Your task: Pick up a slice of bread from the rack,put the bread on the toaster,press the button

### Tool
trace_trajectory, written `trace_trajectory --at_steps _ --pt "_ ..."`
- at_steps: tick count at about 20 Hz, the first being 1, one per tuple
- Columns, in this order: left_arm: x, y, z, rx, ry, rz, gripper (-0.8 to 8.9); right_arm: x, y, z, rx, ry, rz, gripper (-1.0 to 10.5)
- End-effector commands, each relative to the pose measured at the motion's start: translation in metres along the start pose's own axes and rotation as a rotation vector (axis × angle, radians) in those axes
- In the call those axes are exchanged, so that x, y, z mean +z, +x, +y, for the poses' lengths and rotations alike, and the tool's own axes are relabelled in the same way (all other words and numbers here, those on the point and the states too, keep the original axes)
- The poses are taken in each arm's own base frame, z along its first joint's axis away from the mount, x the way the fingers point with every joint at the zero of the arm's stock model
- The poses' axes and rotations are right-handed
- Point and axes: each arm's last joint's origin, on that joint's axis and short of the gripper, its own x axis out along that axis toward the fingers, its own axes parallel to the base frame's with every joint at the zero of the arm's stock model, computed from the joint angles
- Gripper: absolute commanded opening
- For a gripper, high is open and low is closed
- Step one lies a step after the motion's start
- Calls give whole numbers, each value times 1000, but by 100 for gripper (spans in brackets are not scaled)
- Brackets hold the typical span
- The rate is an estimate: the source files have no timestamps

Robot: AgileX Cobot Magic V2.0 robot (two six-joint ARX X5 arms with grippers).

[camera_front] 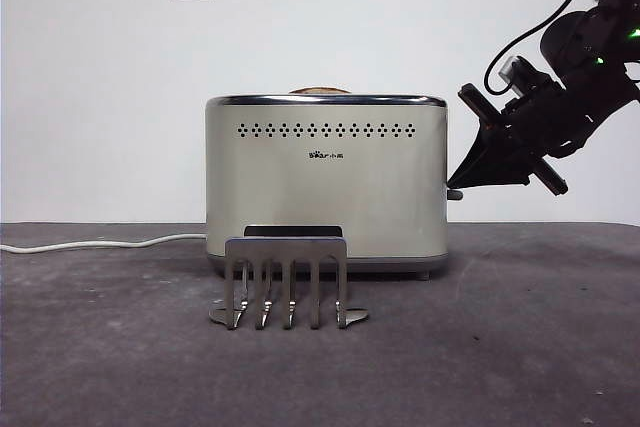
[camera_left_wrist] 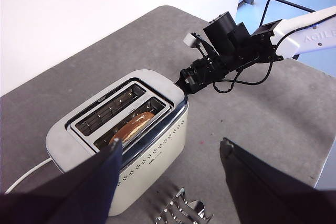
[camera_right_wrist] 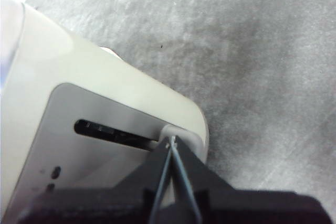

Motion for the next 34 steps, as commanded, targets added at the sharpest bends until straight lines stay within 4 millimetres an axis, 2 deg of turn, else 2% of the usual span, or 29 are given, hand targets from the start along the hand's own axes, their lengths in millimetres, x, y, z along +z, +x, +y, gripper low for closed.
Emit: trace_trajectory --at_steps 1,12,16,20,24,26,29,34 --pt "-1 2 -1 -3 -6 5 319 -19 13 -13 -40 50 80 -13" --pt "-1 2 -1 -3 -6 6 319 -17 11 -12 -37 43 68 -12" --pt "-3 2 -1 -5 -9 22 318 4 -10 8 -22 -16 -11 -12" --pt "-4 2 -1 -6 -10 32 314 31 -57 46 -10 -104 -140 -12" --pt "-6 2 -1 -9 -15 56 314 34 -119 89 -16 -136 -170 -12" --pt "-9 2 -1 -11 -20 79 314 23 -151 112 -27 -173 -138 -12" --pt "-12 2 -2 -15 -26 112 313 -4 -197 145 -41 -238 -59 -12" --pt "-17 1 -2 -21 -36 163 311 -38 -238 177 -32 -298 17 -12"
